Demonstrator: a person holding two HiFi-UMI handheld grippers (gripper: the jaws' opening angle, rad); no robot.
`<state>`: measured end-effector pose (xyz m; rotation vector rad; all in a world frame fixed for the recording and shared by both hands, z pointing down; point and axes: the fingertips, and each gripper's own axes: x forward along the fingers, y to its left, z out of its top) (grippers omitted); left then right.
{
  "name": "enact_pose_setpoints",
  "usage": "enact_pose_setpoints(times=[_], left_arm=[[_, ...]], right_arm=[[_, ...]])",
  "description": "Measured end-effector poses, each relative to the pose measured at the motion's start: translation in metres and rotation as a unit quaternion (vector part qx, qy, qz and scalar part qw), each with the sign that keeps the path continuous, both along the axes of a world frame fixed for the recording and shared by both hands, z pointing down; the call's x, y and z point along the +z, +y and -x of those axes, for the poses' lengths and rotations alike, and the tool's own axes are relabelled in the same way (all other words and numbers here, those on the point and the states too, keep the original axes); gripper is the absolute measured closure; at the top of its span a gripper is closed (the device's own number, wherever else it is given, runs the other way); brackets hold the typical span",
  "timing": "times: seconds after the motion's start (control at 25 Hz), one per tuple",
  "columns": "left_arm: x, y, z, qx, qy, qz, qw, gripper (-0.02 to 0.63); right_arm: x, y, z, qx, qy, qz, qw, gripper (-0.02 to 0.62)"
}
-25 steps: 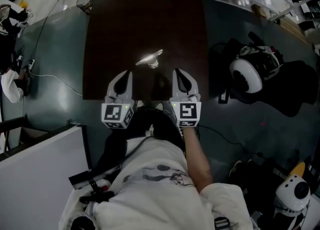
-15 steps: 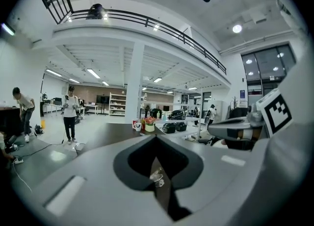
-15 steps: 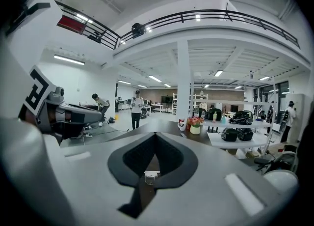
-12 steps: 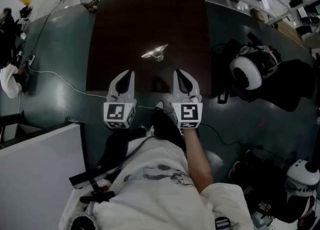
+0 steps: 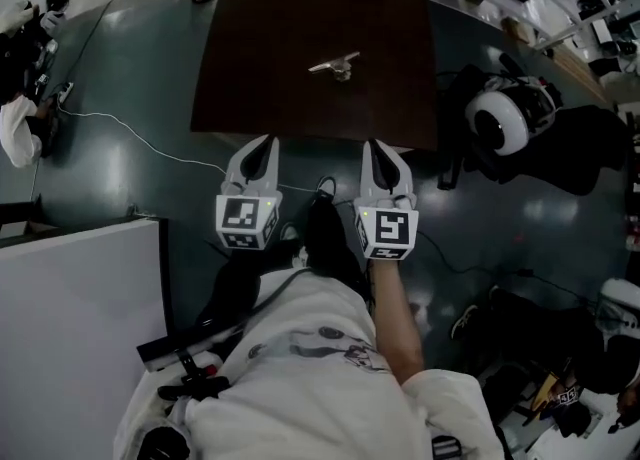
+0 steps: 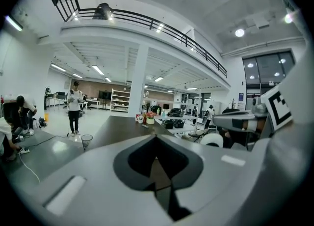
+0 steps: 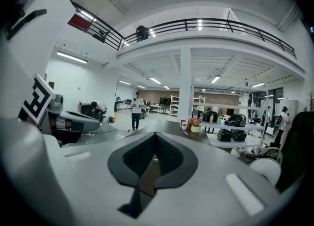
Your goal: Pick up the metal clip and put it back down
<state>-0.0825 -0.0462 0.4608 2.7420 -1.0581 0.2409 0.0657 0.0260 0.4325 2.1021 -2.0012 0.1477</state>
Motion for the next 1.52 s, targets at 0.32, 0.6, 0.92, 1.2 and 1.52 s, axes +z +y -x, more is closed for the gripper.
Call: enact_pose_setpoints(times=[0.32,0.6,0.92,1.2,1.52], left_arm=[[0.001,0.052,0.014,0.013,-0.004,0.007,0.9999,0.609],[0.002,0.057,0.018,0.018,0.001,0.001,0.9998,0.609],[-0.038,0.129,0.026,-0.006,0.020,-0.026,0.9994,0.609],[-0.050,0.175,0.023,0.009,0.014,-0.026,0.9995,0.609],[-0.079,0.163,0.015,0.014,0.026,-0.059,0.9978,0.609]], right_arm=[[-0.003,0.065,0.021,0.014,0.000,0.009,1.000,0.595],[-0.004,0.073,0.030,0.015,0.007,-0.007,1.000,0.595],[-0.037,0.138,0.041,-0.007,-0.006,-0.037,0.999,0.595],[-0.050,0.169,0.048,-0.026,-0.017,-0.058,0.998,0.595],[-0.067,0.169,0.046,-0.020,-0.014,-0.066,0.998,0.595]])
